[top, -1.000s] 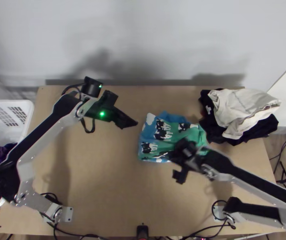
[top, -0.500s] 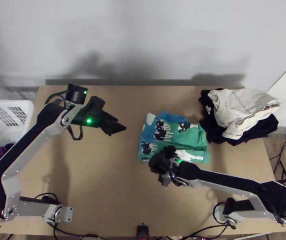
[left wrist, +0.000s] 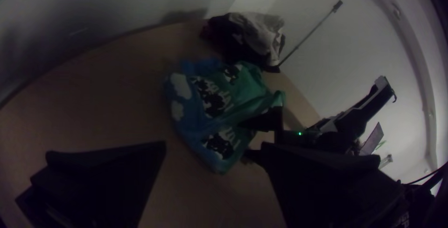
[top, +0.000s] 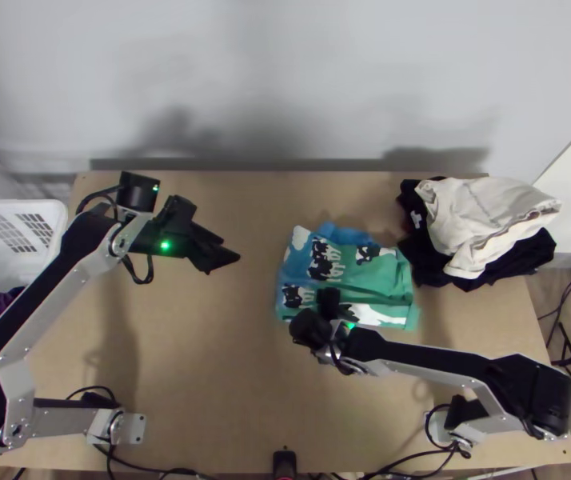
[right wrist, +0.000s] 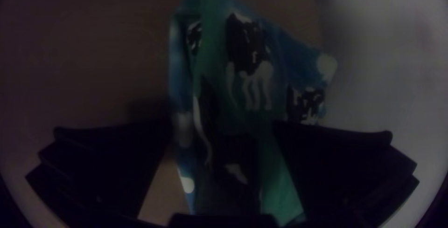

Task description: Fold the t-shirt

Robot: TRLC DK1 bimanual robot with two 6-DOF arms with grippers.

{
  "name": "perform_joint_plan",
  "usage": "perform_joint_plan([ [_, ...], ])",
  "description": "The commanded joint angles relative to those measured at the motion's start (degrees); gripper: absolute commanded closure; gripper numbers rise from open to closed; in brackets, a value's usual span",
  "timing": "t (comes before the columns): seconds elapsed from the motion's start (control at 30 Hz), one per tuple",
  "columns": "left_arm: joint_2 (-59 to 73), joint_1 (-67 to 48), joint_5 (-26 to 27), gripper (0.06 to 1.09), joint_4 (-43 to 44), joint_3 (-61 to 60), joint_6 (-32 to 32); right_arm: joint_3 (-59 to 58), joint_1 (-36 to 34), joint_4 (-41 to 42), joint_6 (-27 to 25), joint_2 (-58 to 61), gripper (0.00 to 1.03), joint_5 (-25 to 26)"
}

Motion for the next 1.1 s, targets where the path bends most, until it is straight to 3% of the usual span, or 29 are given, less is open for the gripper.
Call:
perform_joint_plan([
  [0.0,-0.7,1.6,0.0,0.1,-0.2,-0.6,0.8,-0.3,-1.0,3.0,-3.4,1.7,0.04,2.9],
  [0.43,-0.5,3.6,0.2,0.1,-0.8,-1.1,3.3,0.0,-6.1,15.3,-11.3,9.8,0.05,7.1],
  [0.6,-0.8,5.0,0.4,0.1,-1.7,-1.1,4.5,0.9,-7.2,15.7,-11.6,10.4,0.39,7.1],
  [0.7,-1.0,5.5,0.5,0.11,-2.2,-1.1,5.0,0.8,-7.6,18.0,-12.1,9.8,0.74,6.4],
  [0.77,-1.3,5.7,0.5,0.11,-2.5,-1.1,5.2,0.8,-8.1,17.8,-12.2,8.8,0.77,4.5],
  [0.9,-2.0,6.4,0.8,0.11,-3.5,-0.9,6.1,2.3,-9.5,12.8,-10.7,4.9,0.99,-0.4],
  [1.07,-2.3,7.3,0.9,0.11,-4.2,-0.8,6.1,3.8,-10.4,9.2,-9.9,0.4,1.0,-2.4],
])
